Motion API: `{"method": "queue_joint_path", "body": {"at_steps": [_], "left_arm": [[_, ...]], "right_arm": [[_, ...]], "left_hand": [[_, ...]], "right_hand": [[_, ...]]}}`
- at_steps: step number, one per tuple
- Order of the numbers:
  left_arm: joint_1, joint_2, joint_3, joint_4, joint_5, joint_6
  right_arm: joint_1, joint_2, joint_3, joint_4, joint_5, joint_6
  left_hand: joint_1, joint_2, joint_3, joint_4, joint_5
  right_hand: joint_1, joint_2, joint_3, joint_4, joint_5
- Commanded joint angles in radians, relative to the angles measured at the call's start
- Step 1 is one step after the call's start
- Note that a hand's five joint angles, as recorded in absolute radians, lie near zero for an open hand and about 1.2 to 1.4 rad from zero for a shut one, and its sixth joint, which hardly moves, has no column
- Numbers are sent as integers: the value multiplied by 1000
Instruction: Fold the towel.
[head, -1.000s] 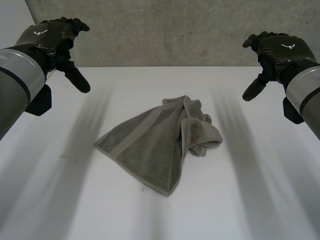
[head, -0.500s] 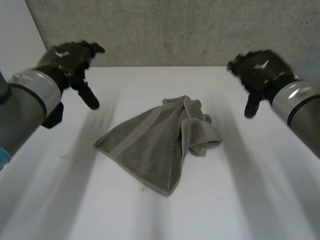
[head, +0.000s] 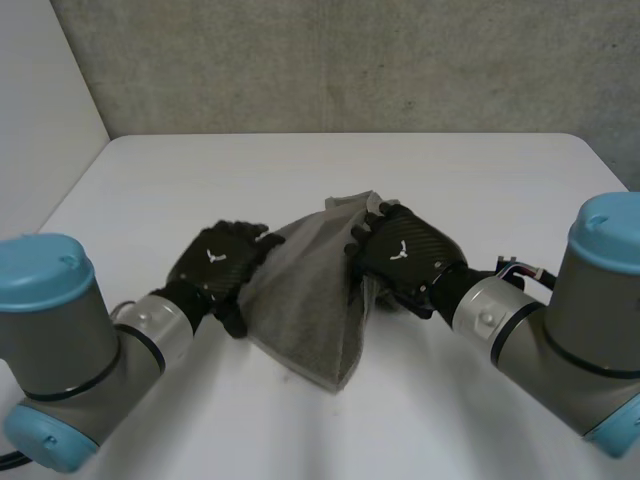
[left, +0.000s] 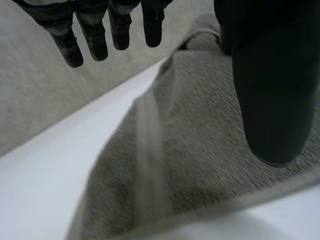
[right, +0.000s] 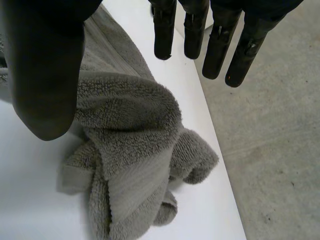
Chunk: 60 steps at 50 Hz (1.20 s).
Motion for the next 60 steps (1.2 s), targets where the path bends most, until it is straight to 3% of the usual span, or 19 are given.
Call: {"method": "queue_joint_path", "body": {"at_steps": [1, 9, 16, 23, 26, 28, 37, 45, 50, 56, 59, 60], "left_arm": [[-3, -64, -7, 0, 5, -1], [-3, -88, -7, 3, 5, -1], [-9, -95, -8, 10, 5, -1], [-18, -102, -7, 52, 5, -3], [-20, -107, -7, 63, 5, -3], [-20, -110, -7, 68, 5, -3], [-20, -128, -4, 89, 5, -3], [-21, -141, -2, 118, 5, -4], [-24, -145, -5, 117, 7, -4], [-35, -145, -7, 114, 7, -3], [-35, -144, -8, 111, 7, -4], [-35, -144, -8, 111, 7, -4]], "right_arm": [[52, 65, 8, -47, 9, -8], [56, 96, -9, -50, 6, 1], [46, 93, -12, -92, 27, 13], [44, 110, -4, -155, 75, 15], [44, 126, 11, -203, 79, -9], [42, 126, 14, -211, 79, -17], [36, 126, 23, -214, 62, -31], [35, 162, 27, -284, 39, -16], [36, 177, 30, -339, 45, -13], [38, 194, 27, -361, 45, -14], [38, 208, 22, -361, 47, -14], [38, 212, 22, -361, 44, -14]], "left_hand": [[25, 32, 27, 31, -7], [25, 32, 27, 31, -7], [25, 32, 27, 31, -7], [28, 34, 30, 34, -4], [31, 37, 33, 37, -1], [31, 37, 33, 37, -1], [31, 37, 33, 37, -1], [31, 37, 33, 37, -1], [28, 34, 30, 34, -4], [25, 32, 27, 31, -7], [20, 26, 21, 25, -12], [20, 26, 21, 25, -12]], "right_hand": [[200, 208, 204, 204, 181], [614, 622, 618, 618, 595], [814, 822, 818, 819, 795], [726, 734, 730, 731, 707], [222, 231, 226, 227, 203], [195, 203, 199, 199, 176], [306, 314, 310, 311, 287], [726, 734, 730, 730, 706], [849, 857, 853, 854, 830], [858, 866, 862, 863, 839], [703, 711, 707, 707, 683], [531, 539, 535, 536, 512]]}}
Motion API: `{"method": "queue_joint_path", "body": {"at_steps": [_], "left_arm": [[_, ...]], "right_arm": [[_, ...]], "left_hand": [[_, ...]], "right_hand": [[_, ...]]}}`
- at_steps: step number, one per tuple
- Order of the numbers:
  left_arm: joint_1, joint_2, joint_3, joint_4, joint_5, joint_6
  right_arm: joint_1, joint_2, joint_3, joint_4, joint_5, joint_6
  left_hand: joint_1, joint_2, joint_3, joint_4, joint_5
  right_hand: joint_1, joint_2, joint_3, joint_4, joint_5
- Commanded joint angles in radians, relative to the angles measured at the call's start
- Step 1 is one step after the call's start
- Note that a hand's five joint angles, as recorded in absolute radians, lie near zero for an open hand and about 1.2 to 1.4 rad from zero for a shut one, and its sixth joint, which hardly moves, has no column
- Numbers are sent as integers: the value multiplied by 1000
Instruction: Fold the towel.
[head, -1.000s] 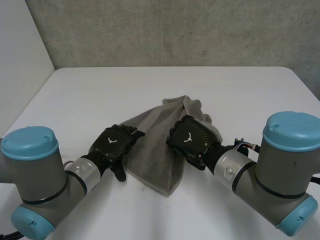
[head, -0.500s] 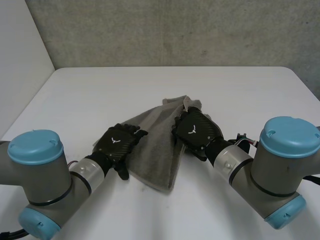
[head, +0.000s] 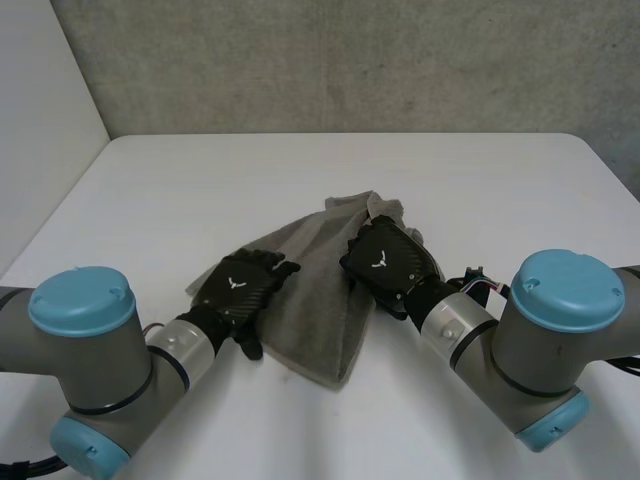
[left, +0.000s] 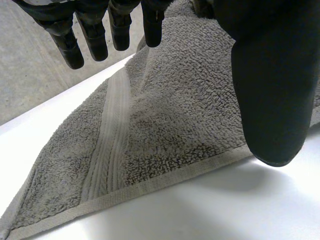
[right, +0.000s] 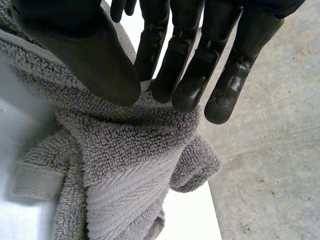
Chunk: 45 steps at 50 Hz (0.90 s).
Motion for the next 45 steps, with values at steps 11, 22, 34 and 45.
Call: {"method": "queue_joint_path", "body": {"at_steps": [11, 22, 34, 45], "left_arm": [[-6, 5, -10, -4, -1, -2], [-6, -12, 5, 5, -2, -4], [-7, -61, 61, 5, -10, -13], [-7, -76, 85, 14, -18, -45]], "right_arm": [[4, 46, -17, -15, -5, -1], [9, -108, -30, 5, 35, 199], [-22, -249, -139, 313, 65, 489], [-25, -306, -190, 488, 81, 525]], "left_hand": [[12, 13, 13, 5, -7], [18, 19, 19, 11, -1], [21, 22, 22, 14, 1], [123, 124, 124, 116, 104]], "right_hand": [[57, 74, 74, 63, 58], [217, 234, 233, 222, 217], [217, 234, 233, 222, 217], [217, 234, 233, 222, 217]]}}
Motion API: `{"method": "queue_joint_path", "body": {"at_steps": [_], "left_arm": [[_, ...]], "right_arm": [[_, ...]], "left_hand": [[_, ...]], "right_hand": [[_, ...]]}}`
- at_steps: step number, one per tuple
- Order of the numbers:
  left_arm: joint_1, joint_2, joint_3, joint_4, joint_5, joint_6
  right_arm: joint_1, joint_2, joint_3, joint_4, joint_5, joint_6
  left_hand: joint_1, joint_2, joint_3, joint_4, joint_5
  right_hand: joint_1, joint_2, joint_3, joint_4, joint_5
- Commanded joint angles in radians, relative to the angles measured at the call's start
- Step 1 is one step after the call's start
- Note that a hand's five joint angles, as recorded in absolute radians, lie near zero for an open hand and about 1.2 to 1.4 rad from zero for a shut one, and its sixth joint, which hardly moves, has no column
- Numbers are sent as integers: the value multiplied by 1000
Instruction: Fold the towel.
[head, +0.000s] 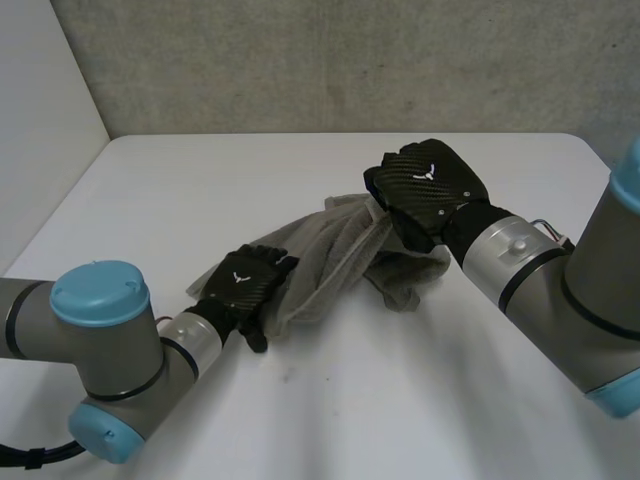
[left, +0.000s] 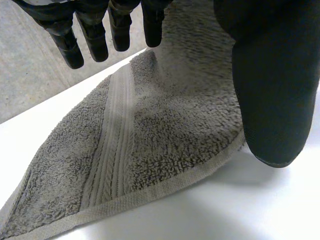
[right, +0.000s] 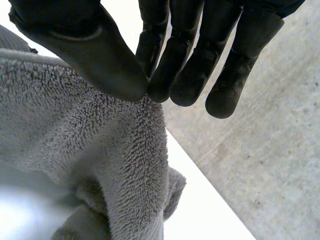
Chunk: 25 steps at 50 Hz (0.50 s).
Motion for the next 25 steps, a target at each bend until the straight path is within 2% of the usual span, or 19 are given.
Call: {"method": "queue_joint_path", "body": {"at_steps": [1, 6, 11, 20, 25], "left_arm": [[0, -3, 10, 10, -3, -45], [0, -3, 11, 30, -3, -104], [-1, -5, 10, 33, -3, -131], [-17, -1, 5, 32, -3, -131], [-23, 0, 1, 32, -3, -131]], "right_arm": [[0, -37, -26, 92, 9, 23], [-2, -65, -60, 175, 9, 84], [-2, -107, -85, 233, 9, 116], [-3, -168, -85, 234, 11, 119], [-3, -194, -88, 233, 11, 119]], "left_hand": [[178, 171, 172, 174, 165], [310, 304, 304, 307, 298], [313, 307, 307, 310, 301], [319, 313, 313, 316, 307], [530, 524, 524, 527, 517]], "right_hand": [[66, 61, 61, 57, 57], [66, 61, 61, 57, 57], [66, 61, 61, 57, 57], [66, 61, 61, 57, 57], [66, 61, 61, 57, 57]]}}
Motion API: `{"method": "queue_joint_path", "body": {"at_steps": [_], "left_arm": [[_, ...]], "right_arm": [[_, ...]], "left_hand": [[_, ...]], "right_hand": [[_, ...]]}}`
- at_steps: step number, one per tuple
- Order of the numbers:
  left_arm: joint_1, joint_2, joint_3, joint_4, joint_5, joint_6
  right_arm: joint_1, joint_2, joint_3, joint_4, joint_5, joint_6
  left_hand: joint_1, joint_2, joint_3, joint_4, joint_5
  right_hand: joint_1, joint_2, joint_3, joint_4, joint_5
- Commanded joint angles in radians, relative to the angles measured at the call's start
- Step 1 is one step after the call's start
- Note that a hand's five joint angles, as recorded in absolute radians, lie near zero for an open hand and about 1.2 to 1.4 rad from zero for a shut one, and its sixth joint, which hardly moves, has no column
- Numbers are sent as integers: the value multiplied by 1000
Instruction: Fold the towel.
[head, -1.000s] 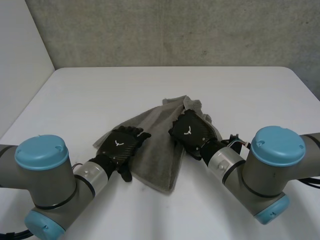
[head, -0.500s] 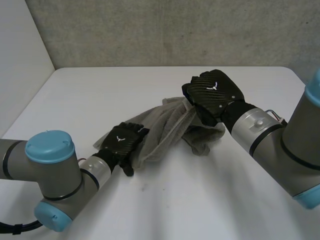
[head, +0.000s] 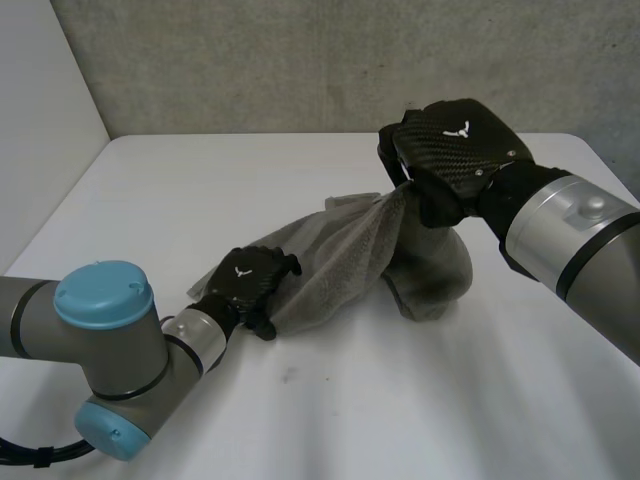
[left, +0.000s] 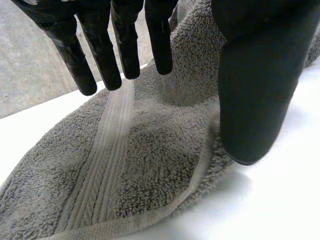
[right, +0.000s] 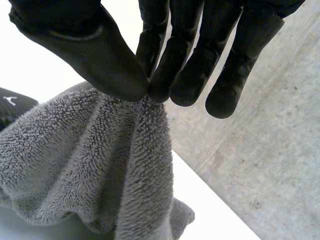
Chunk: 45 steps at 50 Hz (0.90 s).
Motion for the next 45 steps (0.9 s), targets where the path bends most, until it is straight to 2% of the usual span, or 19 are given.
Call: {"method": "queue_joint_path", "body": {"at_steps": [1, 5, 20, 22, 23, 24, 25, 28, 30, 33, 38, 40, 41, 43, 44, 45], "left_arm": [[-9, 2, -6, -1, 0, 3], [-9, 2, -9, -4, 0, 2], [-28, 3, -12, -4, -1, 3], [-28, 3, -12, -1, -3, 3], [-28, 3, -12, -1, -3, 3], [-28, 3, -12, 1, -6, 3], [-28, 5, -9, 1, -18, 5], [-26, 7, -7, 1, -43, 6], [-26, 11, 2, 1, -109, 11], [-23, 17, 11, 4, -159, 23], [-8, 29, 60, 1, -173, 69], [0, 31, 88, 1, -175, 91], [17, 31, 124, -1, -175, 115], [38, 30, 167, -1, -176, 144], [52, 26, 218, 1, -178, 173], [52, 26, 218, 1, -178, 174]], "right_arm": [[-2, -39, -4, -3, 0, -2], [-19, -54, -13, -3, 21, -4], [-42, -100, -18, 0, 40, -4], [-40, -107, -18, 1, 40, -4], [-40, -111, -18, 4, 38, -6], [-40, -114, -19, 10, 37, -10], [-40, -114, -19, 10, 37, -10], [-42, -111, -21, 35, 32, -18], [-40, -110, -25, 55, 28, -19], [-42, -88, -39, 107, 23, -44], [-42, 22, -71, 208, 23, -168], [-42, 126, -131, 289, 40, -296], [-42, 127, -131, 290, 40, -297], [-42, 227, -243, 302, 70, -370], [-42, 228, -243, 302, 71, -371], [-42, 281, -321, 287, 106, -369]], "left_hand": [[245, 248, 248, 247, 248], [368, 371, 371, 370, 371], [413, 415, 415, 415, 415], [629, 631, 631, 631, 632], [630, 632, 632, 632, 633], [743, 746, 746, 745, 746], [893, 895, 895, 895, 895], [929, 931, 931, 931, 932], [929, 931, 932, 931, 932], [929, 931, 932, 931, 932], [929, 931, 932, 931, 932], [929, 931, 932, 931, 932], [929, 931, 932, 931, 932], [929, 931, 932, 931, 932], [929, 931, 932, 931, 932], [929, 931, 932, 931, 932]], "right_hand": [[66, 61, 61, 57, 57], [66, 61, 61, 57, 57], [66, 61, 61, 57, 57], [66, 61, 61, 57, 57], [66, 61, 61, 57, 57], [66, 61, 61, 57, 57], [66, 61, 61, 57, 57], [66, 61, 61, 57, 57], [66, 61, 61, 57, 57], [66, 61, 61, 57, 57], [66, 61, 61, 57, 57], [66, 61, 61, 57, 57], [66, 61, 61, 57, 57], [66, 61, 61, 57, 57], [66, 61, 61, 57, 57], [66, 61, 61, 57, 57]]}}
